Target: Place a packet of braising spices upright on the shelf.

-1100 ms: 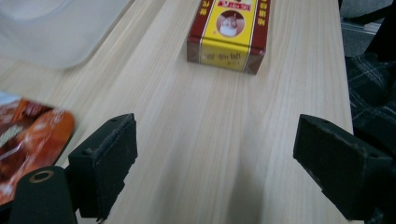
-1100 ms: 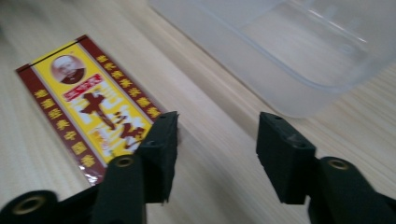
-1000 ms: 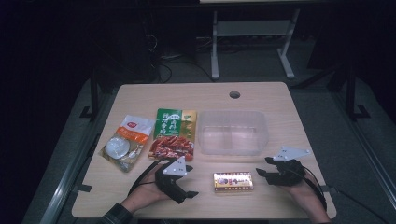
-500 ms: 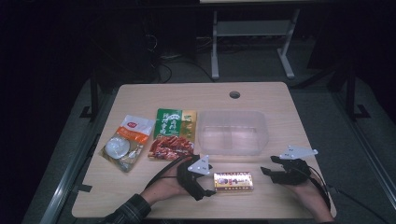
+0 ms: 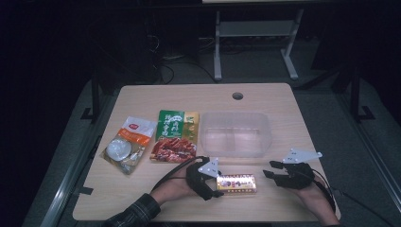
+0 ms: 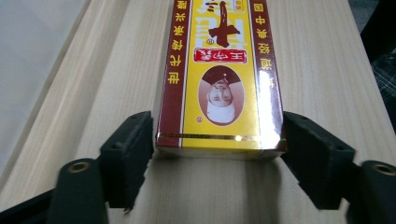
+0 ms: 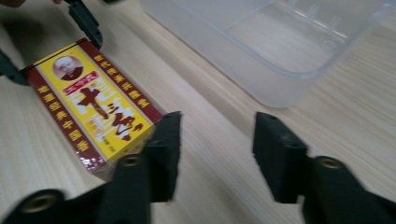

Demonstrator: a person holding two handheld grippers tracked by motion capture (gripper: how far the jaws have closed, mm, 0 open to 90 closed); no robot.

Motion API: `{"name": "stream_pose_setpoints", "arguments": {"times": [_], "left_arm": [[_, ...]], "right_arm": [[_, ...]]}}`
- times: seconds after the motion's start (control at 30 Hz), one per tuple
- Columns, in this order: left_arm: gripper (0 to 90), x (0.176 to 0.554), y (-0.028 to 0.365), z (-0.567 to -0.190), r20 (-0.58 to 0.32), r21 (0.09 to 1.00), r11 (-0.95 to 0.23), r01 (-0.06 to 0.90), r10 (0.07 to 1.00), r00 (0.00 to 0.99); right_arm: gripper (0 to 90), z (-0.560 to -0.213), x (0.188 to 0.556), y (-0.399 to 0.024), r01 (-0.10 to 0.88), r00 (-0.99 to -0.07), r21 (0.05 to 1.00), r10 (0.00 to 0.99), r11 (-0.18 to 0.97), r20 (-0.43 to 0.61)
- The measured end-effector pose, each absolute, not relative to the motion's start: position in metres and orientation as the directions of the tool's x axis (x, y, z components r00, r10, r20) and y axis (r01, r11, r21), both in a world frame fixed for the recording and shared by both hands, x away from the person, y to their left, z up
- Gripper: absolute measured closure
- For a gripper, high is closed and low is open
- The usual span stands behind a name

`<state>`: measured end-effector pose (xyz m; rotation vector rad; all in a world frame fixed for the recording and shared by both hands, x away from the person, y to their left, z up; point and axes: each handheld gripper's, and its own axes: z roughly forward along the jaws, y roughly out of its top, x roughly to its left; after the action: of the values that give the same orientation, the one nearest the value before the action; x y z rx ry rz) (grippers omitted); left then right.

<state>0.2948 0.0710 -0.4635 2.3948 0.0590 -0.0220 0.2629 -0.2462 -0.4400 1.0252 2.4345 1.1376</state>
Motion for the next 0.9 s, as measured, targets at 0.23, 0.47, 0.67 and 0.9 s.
{"name": "stream_pose_setpoints", "arguments": {"times": [0.23, 0.47, 0.67, 0.9], "left_arm": [[31.8, 0.295, 0.072, -0.462, -0.032, 0.672, -0.739, 0.043, 0.029, 0.999], [31.9, 0.296, 0.075, -0.458, -0.039, 0.685, -0.727, 0.051, 0.033, 0.999], [31.9, 0.296, 0.079, -0.449, -0.031, 0.705, -0.708, 0.043, 0.029, 0.999], [31.9, 0.297, 0.084, -0.434, -0.022, 0.741, -0.671, 0.027, 0.017, 1.0]], "right_arm": [[89.7, -0.438, 0.259, -0.239, 0.451, -0.791, 0.748, 0.606, 0.486, 0.083], [89.9, -0.444, 0.257, -0.215, 0.424, -0.85, 0.706, 0.519, 0.567, 0.093], [89.9, -0.446, 0.26, -0.206, 0.415, -0.862, 0.69, 0.5, 0.593, 0.089], [90.0, -0.447, 0.261, -0.202, 0.416, -0.864, 0.692, 0.493, 0.59, 0.099]]}}
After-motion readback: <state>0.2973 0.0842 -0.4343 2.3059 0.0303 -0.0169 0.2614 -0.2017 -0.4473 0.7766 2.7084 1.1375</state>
